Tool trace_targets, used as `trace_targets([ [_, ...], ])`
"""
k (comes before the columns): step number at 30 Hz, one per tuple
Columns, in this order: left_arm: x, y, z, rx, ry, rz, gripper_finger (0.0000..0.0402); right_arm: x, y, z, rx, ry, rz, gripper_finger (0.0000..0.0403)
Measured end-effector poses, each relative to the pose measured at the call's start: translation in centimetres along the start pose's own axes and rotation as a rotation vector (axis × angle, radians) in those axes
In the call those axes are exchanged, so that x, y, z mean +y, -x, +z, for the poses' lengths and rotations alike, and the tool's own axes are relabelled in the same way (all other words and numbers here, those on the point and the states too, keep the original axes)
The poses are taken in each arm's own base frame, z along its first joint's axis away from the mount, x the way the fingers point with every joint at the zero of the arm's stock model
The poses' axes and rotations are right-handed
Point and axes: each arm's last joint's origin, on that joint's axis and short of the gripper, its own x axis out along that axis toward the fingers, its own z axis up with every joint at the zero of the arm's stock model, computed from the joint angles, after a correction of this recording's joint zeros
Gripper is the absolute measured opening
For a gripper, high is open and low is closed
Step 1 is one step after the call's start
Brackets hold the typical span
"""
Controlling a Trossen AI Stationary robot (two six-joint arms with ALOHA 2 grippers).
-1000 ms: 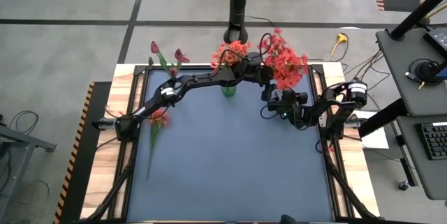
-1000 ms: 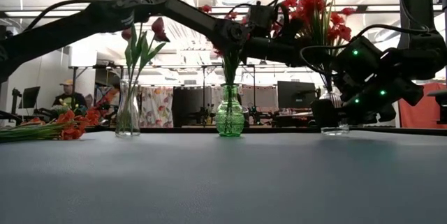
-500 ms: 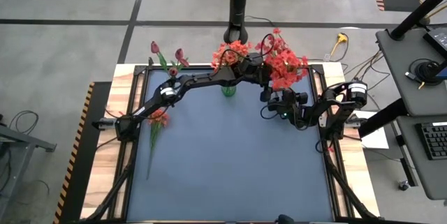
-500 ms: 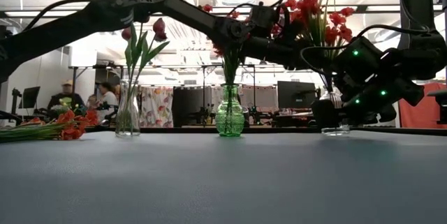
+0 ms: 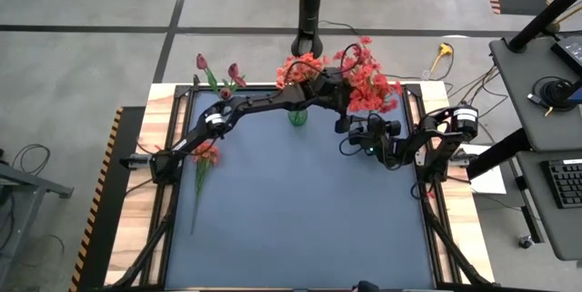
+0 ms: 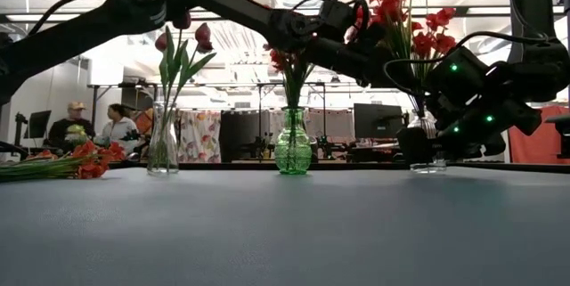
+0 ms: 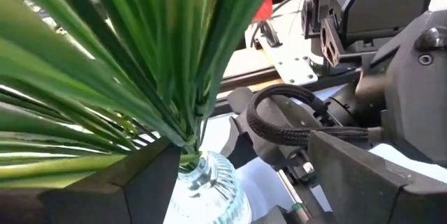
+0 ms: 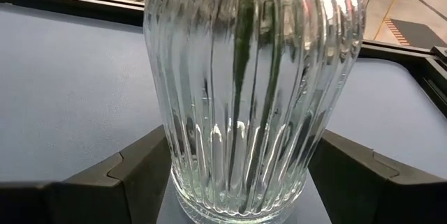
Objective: Sort flowers into vase by color
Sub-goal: Put the red flowers into the right transparent vase
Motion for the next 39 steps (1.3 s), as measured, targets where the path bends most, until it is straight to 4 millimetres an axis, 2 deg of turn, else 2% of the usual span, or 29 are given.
trace_targets([
  [14, -0.5, 1.6, 1.2, 0.100, 0.056, -0.043, 0.0295, -0.1, 0.0, -0.1, -0.002, -0.001, -0.007, 0.0288],
  [39, -3.3, 7.2, 4.9, 0.453, 0.181, -0.016, 0.0295, -0.1, 0.0, -0.1, -0.003, -0.006, -0.009, 0.0288],
])
